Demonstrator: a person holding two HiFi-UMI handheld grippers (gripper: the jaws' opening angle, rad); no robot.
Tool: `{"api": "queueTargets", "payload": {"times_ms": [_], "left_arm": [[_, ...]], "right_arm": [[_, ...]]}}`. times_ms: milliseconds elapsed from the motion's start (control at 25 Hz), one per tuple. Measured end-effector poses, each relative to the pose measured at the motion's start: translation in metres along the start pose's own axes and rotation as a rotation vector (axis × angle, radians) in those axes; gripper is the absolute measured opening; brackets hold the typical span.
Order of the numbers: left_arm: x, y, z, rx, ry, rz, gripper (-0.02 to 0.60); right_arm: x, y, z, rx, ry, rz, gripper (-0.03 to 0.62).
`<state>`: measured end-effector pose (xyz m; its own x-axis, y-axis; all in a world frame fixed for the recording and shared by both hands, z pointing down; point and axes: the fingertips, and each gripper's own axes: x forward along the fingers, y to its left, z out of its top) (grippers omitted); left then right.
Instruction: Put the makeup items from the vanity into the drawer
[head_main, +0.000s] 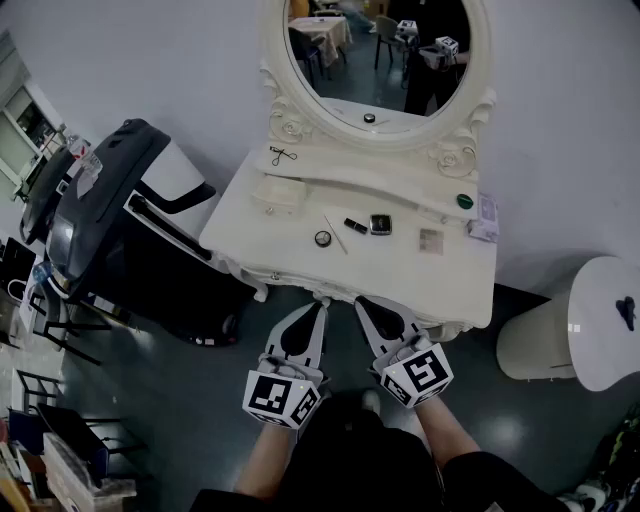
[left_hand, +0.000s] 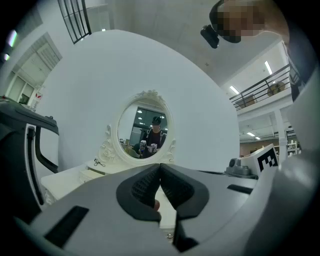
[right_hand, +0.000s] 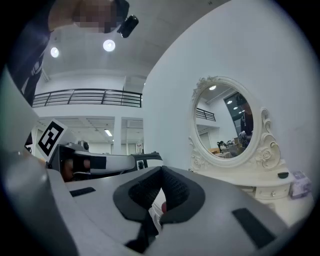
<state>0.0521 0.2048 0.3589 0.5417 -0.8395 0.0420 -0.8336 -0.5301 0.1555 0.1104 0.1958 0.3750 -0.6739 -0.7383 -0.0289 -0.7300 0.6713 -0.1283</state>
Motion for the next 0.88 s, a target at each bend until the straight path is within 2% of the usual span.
{"api": "queueTargets", "payload": {"times_ms": [160, 440, 880], "left_arm": [[-0.012, -0.005, -0.011, -0.003, 0.020, 0.026, 0.015], [-0.030, 0.014, -0.007, -0.010, 0.013, 0.063, 0.015], [-0.045, 0.048, -0.015, -0.016, 0.036, 0.066, 0.015]], "right_arm": [[-0.009, 0.008, -0.006, 0.002, 0.022, 0.012, 0.018], [-0.002, 0.023, -0.010, 0.019, 0.028, 0.011, 0.018], [0.025, 0.045, -0.018, 0.036, 0.042, 0.022, 0.020]]}}
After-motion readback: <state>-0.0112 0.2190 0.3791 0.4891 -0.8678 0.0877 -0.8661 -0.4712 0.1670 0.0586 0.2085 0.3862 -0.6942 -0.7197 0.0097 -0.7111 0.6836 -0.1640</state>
